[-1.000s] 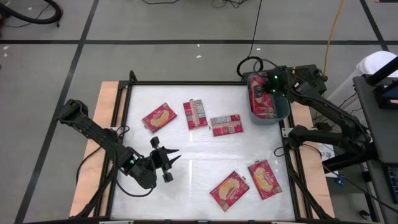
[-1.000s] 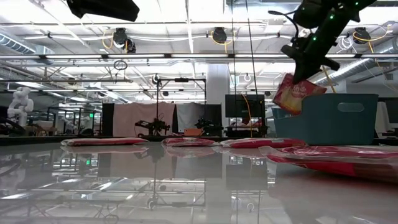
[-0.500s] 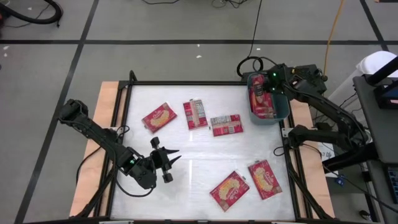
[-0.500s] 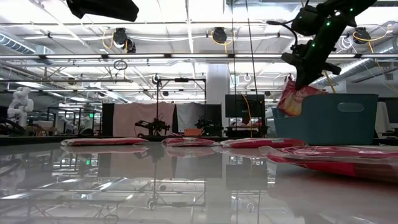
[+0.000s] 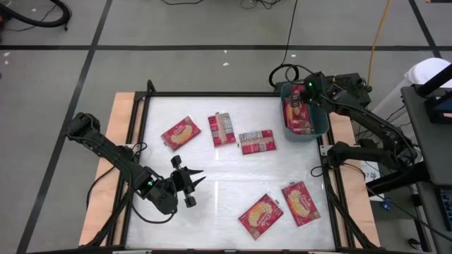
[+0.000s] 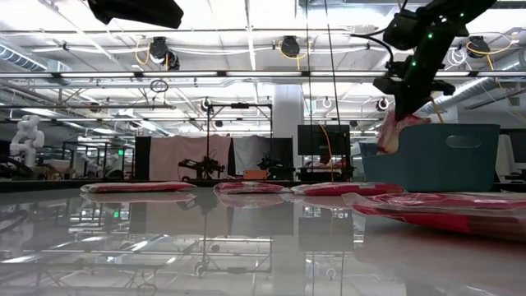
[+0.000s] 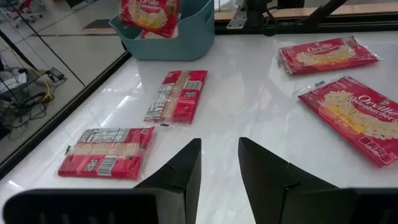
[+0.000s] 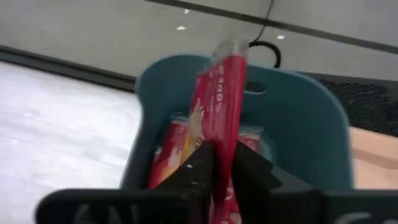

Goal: Sort popcorn bags into baskets
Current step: Put the red popcorn bag into the blue bin

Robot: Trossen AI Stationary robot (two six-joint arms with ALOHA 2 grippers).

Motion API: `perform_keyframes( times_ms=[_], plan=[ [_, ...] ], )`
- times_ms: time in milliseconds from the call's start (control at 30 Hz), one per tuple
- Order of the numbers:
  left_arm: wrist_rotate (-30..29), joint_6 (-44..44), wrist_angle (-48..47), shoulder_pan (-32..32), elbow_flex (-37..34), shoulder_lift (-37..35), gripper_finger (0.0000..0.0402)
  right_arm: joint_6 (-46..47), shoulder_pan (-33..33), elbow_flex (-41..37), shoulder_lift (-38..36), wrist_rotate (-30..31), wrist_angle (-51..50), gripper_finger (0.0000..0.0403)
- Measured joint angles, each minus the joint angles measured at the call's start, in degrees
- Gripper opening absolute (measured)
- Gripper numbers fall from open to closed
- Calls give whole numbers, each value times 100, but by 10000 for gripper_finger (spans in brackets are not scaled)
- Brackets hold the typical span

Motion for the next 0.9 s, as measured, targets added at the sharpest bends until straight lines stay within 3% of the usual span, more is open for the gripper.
perform_keyframes(
  times_ms=[233, 367, 500, 667, 900],
  plan=[
    [-1, 111, -2, 22, 0, 0, 111, -215, 271, 0, -362, 76, 315, 144],
    [-4, 162, -27, 132, 0, 0, 111, -171, 795, 2, -811, -181, 489, 173],
    [19, 278, -52, 307, 0, 0, 111, 53, 1860, -181, -1200, -302, 761, 180],
    [22, 282, -177, 590, 0, 0, 111, 429, 3557, -936, -1571, -243, 1885, 180],
    [584, -149, -1056, 1252, 0, 0, 113, 1168, 5357, -1439, -1141, 1045, 2382, 180]
  ],
)
